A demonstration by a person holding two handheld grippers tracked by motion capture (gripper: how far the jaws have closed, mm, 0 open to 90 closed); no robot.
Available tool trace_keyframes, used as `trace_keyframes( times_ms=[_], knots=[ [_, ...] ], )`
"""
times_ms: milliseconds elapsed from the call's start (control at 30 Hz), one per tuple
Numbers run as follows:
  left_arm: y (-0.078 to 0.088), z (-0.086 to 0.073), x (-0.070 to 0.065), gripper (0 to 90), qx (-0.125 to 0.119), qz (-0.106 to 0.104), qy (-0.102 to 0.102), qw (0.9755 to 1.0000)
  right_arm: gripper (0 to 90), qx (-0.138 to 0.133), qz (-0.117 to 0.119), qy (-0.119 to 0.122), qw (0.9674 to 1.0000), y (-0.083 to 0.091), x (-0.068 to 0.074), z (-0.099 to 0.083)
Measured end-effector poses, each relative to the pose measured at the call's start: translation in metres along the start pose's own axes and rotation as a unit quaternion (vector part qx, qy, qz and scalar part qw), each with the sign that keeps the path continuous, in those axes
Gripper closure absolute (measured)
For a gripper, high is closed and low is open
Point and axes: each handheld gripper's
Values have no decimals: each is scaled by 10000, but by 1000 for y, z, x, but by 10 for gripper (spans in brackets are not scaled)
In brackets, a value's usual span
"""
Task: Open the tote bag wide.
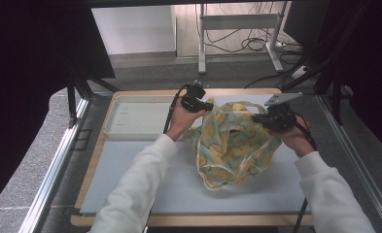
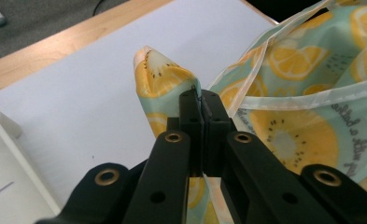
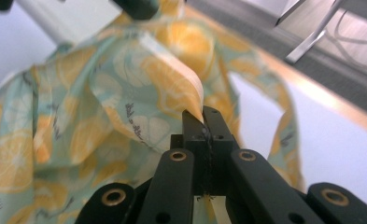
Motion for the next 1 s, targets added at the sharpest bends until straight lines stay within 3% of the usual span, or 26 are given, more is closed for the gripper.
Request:
trace_keyframes(
  times_ms=[100, 300, 500, 700, 800, 1000],
  knots=[
    [5, 2, -1, 895, -72, -44, -3, 10000, 893, -221, -83, 67, 9997, 6, -5, 16],
    [12, 10, -2, 895, -148, -21, -78, 9999, 892, -551, -342, -41, 9979, 8, -17, 43],
    [16, 10, 5, 894, -177, 257, -60, 9995, 893, -410, -466, -88, 9980, -18, -28, 53],
    [14, 2, 20, 894, -118, 550, 28, 9984, 892, -245, -531, -290, 9979, -52, -40, 43],
    [11, -3, 25, 893, -32, 677, 11, 9977, 892, -121, -560, -454, 9973, -74, -46, 28],
    [2, -18, 35, 893, 142, 698, 118, 9974, 892, 328, -472, -729, 9957, -105, -53, -9]
  ],
)
Point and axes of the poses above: each handheld gripper's, and its own axes: y roughly backward along the jaws, z roughly out of its top, x roughly to its left, and after that the axes turned 11 degrees about -x, right-handed
